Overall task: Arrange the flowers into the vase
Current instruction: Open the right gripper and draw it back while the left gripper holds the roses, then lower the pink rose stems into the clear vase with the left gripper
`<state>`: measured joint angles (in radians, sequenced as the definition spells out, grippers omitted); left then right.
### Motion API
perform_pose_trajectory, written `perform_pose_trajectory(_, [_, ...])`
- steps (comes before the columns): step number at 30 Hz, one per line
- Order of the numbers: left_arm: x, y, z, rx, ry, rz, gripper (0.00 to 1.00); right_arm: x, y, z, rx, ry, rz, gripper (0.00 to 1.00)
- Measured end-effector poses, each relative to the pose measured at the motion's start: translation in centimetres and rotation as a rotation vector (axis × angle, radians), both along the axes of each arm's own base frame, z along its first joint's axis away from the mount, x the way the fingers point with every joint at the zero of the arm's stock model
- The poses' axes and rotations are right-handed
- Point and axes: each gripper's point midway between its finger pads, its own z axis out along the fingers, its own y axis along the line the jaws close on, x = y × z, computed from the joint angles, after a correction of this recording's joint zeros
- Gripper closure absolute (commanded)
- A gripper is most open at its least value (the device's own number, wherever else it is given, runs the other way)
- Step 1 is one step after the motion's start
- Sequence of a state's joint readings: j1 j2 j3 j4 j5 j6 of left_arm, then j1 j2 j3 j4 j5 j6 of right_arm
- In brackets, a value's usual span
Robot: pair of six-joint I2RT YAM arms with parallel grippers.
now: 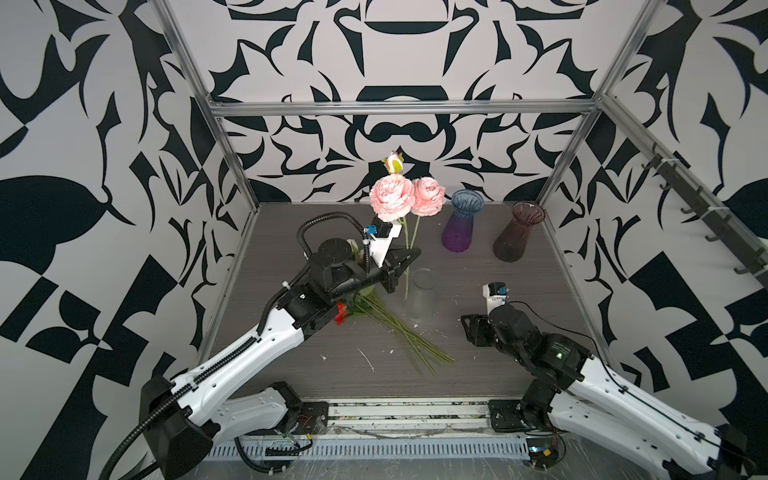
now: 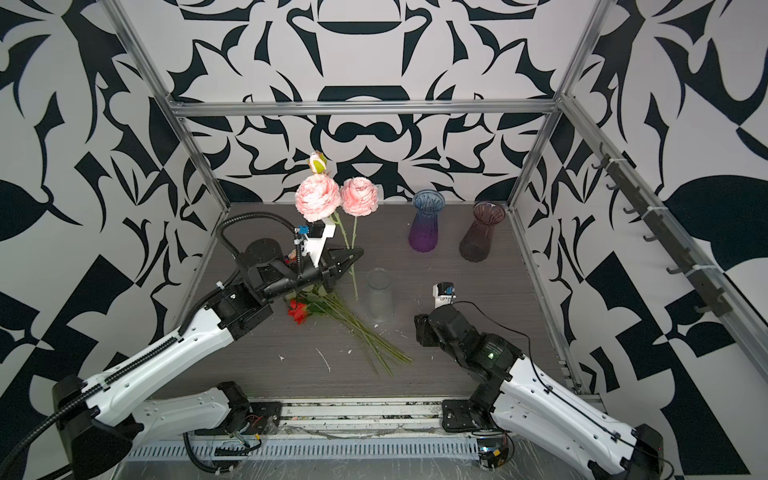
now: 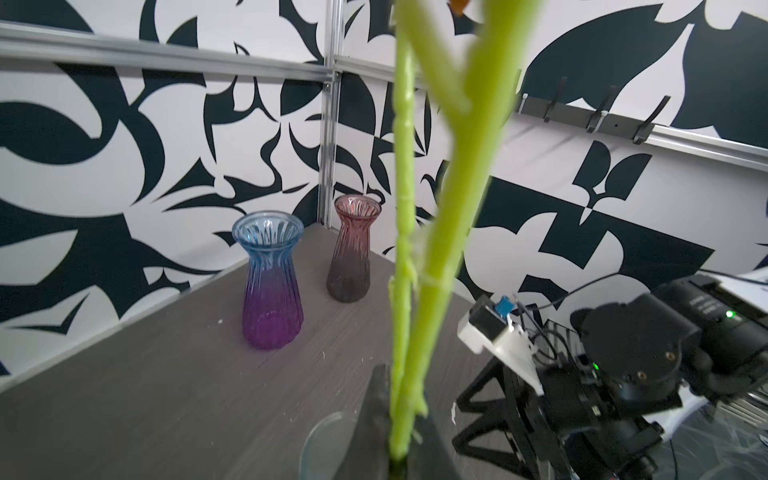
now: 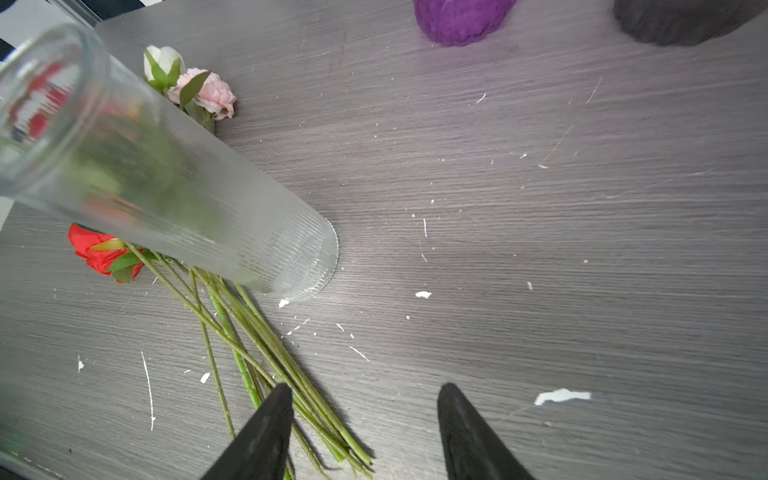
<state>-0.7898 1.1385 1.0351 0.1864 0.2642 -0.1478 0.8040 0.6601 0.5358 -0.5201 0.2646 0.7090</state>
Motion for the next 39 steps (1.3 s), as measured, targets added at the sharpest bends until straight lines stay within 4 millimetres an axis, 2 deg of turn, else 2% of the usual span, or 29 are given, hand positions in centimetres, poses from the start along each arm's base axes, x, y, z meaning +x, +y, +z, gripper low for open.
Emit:
perform_pose_trajectory(5, [0.9,-1.0,2.1,-0.042,-0.070,-0.002,1.00,-0.4,-0.4,0.7,0.077,-0.067,-0.006,0.41])
perform_pose_trajectory(9, [1.8,-2.1,2.5,-0.060,-0.087,-0.011,1.00,-0.6,-0.6,1.7,0.135,-0.113,-0.012,0.41])
perform_pose_trajectory(11, [2.3,-2.9,2.0,-0.059,-0.083,-0.022,1.00,-0.6,-0.7,1.8,0.144,-0.119,-0.013,0.41])
perform_pose_trajectory(14, [3.2,-4.1,0.0,-0.037,-0.050,-0.038,1.00,-0.7,-0.7,1.7,0.147,-0.119,-0.014,0.42])
perform_pose_trajectory(18, [3.7,-4.8,-2.0,-0.020,-0.015,-0.047,1.00,-0.7,-0.7,1.5,0.146,-0.118,-0.014,0.42])
perform_pose_trajectory(19, [3.7,-4.8,-2.3,-0.020,-0.010,-0.047,0.91,-0.6,-0.7,1.5,0.147,-0.118,-0.014,0.42])
perform_pose_trajectory(21, [3.7,-4.8,-3.3,-0.015,0.008,-0.048,0.55,-0.6,-0.6,1.5,0.149,-0.121,-0.013,0.42])
perform_pose_trajectory(24, [3.5,-4.6,-5.0,-0.001,0.044,-0.046,0.41,-0.5,-0.5,1.5,0.149,-0.118,-0.011,0.42])
perform_pose_trajectory(27, [2.9,-3.8,-7.3,0.028,0.087,-0.033,0.29,-0.5,-0.3,1.3,0.144,-0.111,-0.006,0.42])
perform_pose_trajectory(30, [1.6,-2.0,-8.8,0.049,0.116,-0.017,0.29,-0.4,-0.1,0.9,0.130,-0.098,0.001,0.42])
perform_pose_trajectory(36, [-1.9,2.4,-8.8,0.015,0.098,0.026,0.29,-0.1,0.8,-0.2,0.075,-0.054,0.038,0.43])
perform_pose_trajectory(39, [-3.4,4.9,-9.2,-0.005,0.098,0.064,0.29,0.1,2.4,-0.2,0.076,-0.039,0.102,0.35])
